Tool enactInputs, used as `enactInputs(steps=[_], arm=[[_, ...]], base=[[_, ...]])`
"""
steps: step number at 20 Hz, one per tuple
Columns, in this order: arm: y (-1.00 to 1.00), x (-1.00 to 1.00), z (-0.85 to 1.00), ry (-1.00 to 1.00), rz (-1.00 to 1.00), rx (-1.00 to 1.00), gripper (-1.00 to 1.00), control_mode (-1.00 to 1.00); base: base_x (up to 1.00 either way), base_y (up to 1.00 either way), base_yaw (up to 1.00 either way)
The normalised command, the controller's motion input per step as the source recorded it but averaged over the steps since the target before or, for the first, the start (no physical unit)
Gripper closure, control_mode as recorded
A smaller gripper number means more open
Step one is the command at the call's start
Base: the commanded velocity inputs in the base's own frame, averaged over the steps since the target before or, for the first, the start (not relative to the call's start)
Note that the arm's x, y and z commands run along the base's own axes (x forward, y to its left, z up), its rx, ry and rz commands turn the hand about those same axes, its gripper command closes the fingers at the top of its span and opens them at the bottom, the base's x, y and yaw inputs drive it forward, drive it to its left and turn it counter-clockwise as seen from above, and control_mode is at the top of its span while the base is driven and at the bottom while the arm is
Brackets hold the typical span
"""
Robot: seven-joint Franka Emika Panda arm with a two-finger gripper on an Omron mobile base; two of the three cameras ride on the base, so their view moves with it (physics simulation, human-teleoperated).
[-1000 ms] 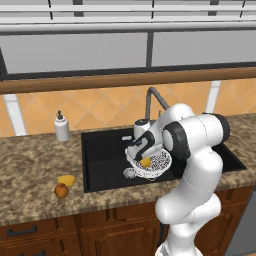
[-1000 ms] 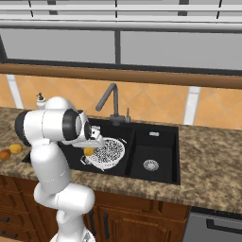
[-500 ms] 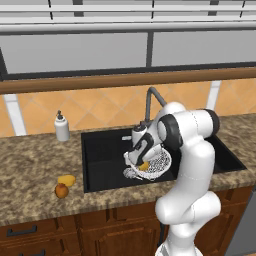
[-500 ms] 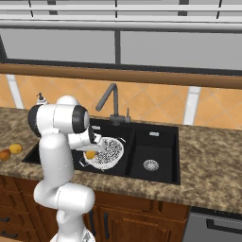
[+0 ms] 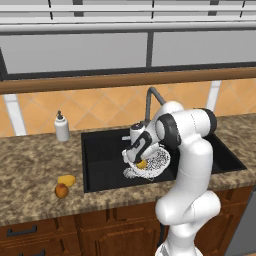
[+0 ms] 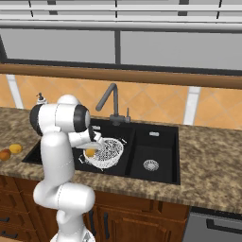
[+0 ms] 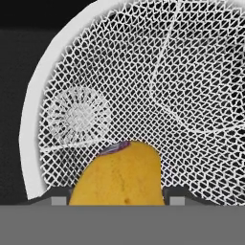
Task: Put the colander in the sink, put the peach, mango, mango in the colander, and turn on the sink faucet and pour water over the colander.
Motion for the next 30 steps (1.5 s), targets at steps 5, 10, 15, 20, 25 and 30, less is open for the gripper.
enactInputs(steps=[5, 10, 15, 20, 25, 30], arm=[[0.00, 0.06, 0.00, 0.00, -0.02, 0.00, -1.00, -1.00], [0.00, 0.00, 0.00, 0.00, 0.00, 0.00, -1.00, -1.00], [0.00, 0.00, 0.00, 0.00, 0.00, 0.00, -1.00, -1.00], [0.00, 0.00, 0.00, 0.00, 0.00, 0.00, -1.00, -1.00], [0.00, -0.11, 0.36, 0.00, -0.03, 0.00, -1.00, -1.00], [0.01, -0.75, 0.62, 0.00, -0.07, 0.00, -1.00, -1.00]], base=[[0.00, 0.00, 0.00], [0.00, 0.00, 0.00], [0.00, 0.00, 0.00], [0.00, 0.00, 0.00], [0.00, 0.00, 0.00], [0.00, 0.00, 0.00]])
